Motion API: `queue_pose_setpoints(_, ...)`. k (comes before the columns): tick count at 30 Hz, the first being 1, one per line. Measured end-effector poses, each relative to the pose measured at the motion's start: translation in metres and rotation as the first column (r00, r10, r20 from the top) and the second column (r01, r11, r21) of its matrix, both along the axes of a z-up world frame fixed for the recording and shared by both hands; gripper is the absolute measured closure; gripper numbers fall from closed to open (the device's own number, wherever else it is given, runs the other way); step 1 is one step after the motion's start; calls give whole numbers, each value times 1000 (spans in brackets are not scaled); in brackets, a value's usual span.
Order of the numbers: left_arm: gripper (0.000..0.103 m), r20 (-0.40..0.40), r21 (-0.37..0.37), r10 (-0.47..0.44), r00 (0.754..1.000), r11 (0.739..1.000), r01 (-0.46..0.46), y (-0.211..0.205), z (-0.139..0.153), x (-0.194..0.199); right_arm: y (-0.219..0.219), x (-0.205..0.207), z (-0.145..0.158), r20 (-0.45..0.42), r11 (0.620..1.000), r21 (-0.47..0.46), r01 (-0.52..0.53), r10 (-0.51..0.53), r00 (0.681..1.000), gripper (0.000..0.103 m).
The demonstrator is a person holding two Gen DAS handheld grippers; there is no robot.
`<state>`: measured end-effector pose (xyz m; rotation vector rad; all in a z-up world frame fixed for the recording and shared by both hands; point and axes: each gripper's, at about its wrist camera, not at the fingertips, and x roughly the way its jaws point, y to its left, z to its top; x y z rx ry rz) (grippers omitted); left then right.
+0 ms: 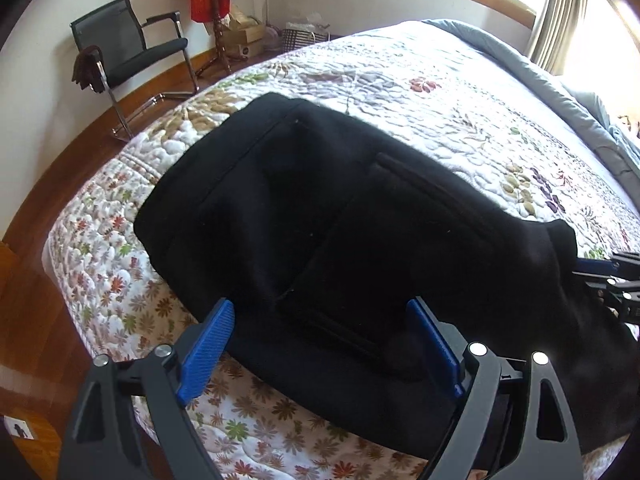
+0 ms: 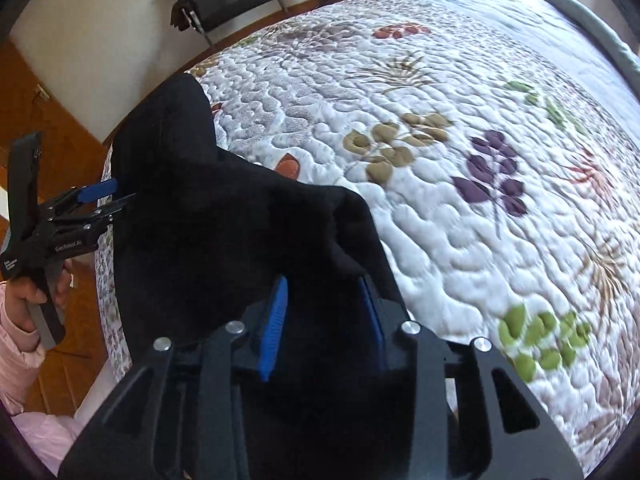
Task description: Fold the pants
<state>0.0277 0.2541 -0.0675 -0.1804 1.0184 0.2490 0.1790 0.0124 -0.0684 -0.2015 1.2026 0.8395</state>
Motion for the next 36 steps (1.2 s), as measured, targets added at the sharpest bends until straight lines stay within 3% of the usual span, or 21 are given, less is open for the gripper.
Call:
queue_pose_setpoints(2, 12, 2, -16, 9, 1000, 1000, -9, 5, -3, -2, 5, 3, 0, 10, 1000, -3, -18, 18, 1000, 100)
queue_pose_setpoints(5, 8, 6, -26, 14, 1000, 1000, -13, 8, -8, -4, 1, 9, 5, 9, 1000, 4, 22, -22, 1000, 100)
queue_pose_setpoints(10, 8, 15, -58, 53, 998, 997, -52, 13, -5, -13, -6, 20, -14, -51, 993, 6, 121, -121, 991, 99)
queue_pose_setpoints(12, 8, 12, -64, 92, 996, 994, -91, 21, -2, -20, -8, 17, -9, -41, 990, 24, 138, -137, 990, 92)
queue_pose_setpoints(15, 8, -7, -126, 162, 987, 979, -162, 41, -4, -32, -22, 3, 8, 8, 984, 49, 171, -172, 985, 86)
queue_pose_setpoints(19, 12, -17, -223, 186, 982, 957, -185, 57, -12, -35, -44, -34, 31, 51, 974, 81, 210, -215, 975, 83)
queue_pose_setpoints(21, 14, -18, -218, 180, 983, 959, -180, 58, -15, -31, -63, -55, 37, 31, 964, 107, 245, -249, 968, 83)
queue_pose_setpoints(25, 36, -8, -214, 161, 987, 964, -159, 52, -20, -17, -96, -102, 33, -3, 943, 104, 317, -318, 948, 83)
queue_pose_setpoints(27, 35, -26, -179, 160, 987, 970, -162, 49, -22, -12, -108, -120, 19, -17, 927, 50, 373, -372, 928, 79)
queue_pose_setpoints(29, 31, -34, -151, 169, 985, 973, -172, 46, -24, -9, -121, -127, 0, -52, 907, 16, 420, -419, 907, 83)
queue_pose_setpoints(31, 32, -40, -132, 179, 983, 974, -183, 43, -22, -7, -133, -128, -14, -101, 889, 50, 456, -450, 887, 85)
queue_pose_setpoints(34, 35, -39, -110, 180, 983, 977, -183, 31, -3, -12, -147, -129, -10, -155, 866, 93, 492, -475, 866, 85)
queue_pose_setpoints(36, 33, -4, -75, 154, 988, 985, -154, 16, 12, -21, -161, -138, 11, -98, 856, 106, 506, -497, 862, 72)
